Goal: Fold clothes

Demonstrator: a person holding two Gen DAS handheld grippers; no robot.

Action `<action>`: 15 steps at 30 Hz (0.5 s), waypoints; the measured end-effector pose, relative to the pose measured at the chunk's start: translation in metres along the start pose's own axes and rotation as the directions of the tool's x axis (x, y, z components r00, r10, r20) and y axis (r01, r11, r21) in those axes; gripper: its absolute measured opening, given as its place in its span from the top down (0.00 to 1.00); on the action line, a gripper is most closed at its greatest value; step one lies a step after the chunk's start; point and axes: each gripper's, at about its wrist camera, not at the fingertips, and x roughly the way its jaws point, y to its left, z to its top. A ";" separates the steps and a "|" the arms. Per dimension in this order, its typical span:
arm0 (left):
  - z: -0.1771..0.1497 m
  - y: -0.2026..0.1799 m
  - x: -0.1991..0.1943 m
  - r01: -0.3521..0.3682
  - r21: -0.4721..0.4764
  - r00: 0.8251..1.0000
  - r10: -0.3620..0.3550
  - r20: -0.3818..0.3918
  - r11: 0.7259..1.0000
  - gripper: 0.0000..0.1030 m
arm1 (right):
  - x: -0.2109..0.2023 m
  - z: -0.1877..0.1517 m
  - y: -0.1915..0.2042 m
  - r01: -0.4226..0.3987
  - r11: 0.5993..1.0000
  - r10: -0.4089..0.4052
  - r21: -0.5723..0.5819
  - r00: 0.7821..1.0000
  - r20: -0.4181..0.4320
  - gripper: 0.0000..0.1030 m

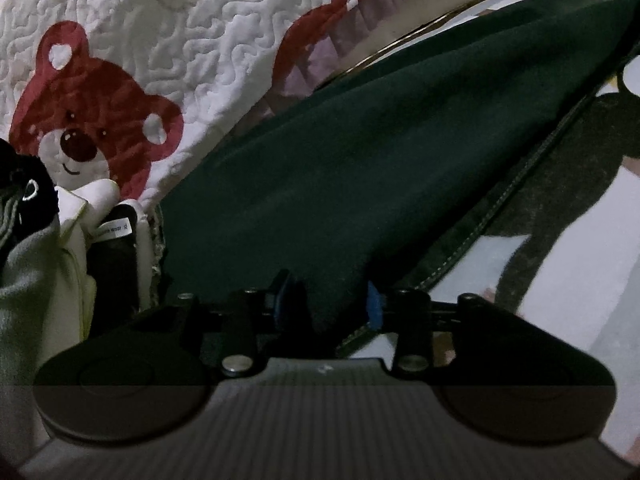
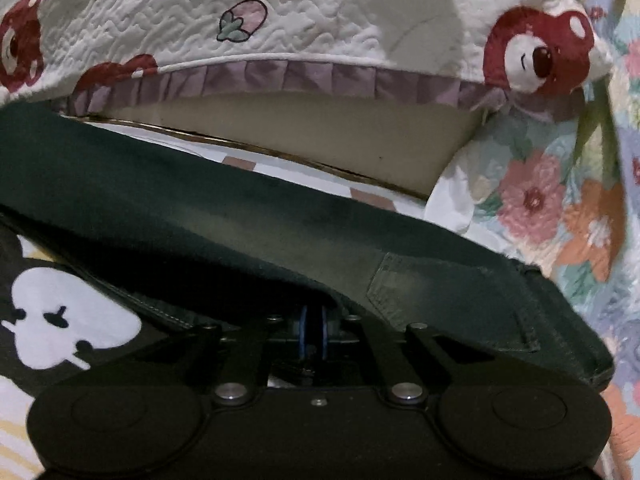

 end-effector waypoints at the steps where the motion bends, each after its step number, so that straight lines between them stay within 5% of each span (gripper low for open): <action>1: 0.001 0.001 -0.002 -0.008 0.002 1.000 0.008 0.008 1.000 0.97 | -0.002 -0.001 -0.003 -0.013 1.000 0.013 0.016 1.000 0.001 0.96; 6: 0.017 0.022 -0.041 -0.057 -0.060 0.987 0.065 0.144 0.997 0.97 | -0.017 -0.017 -0.023 -0.056 0.987 0.056 0.149 0.998 0.007 0.96; 10: -0.004 0.010 -0.023 -0.026 -0.038 0.998 0.028 0.050 0.999 0.97 | -0.024 -0.036 -0.033 -0.048 0.960 0.059 0.275 0.998 -0.032 0.93; 11: -0.011 0.008 -0.017 -0.022 -0.036 0.999 0.023 0.025 0.999 0.96 | -0.025 -0.040 -0.034 -0.025 0.953 0.041 0.303 0.998 -0.049 0.78; 12: -0.016 0.009 -0.014 -0.021 -0.054 1.000 0.022 0.012 0.998 0.96 | -0.024 -0.043 -0.034 0.013 0.948 0.010 0.318 0.998 -0.070 0.49; 15: -0.026 0.013 -0.009 -0.017 -0.120 1.000 0.015 -0.010 0.993 0.96 | -0.024 -0.051 -0.037 0.074 0.927 -0.041 0.367 0.994 -0.097 0.42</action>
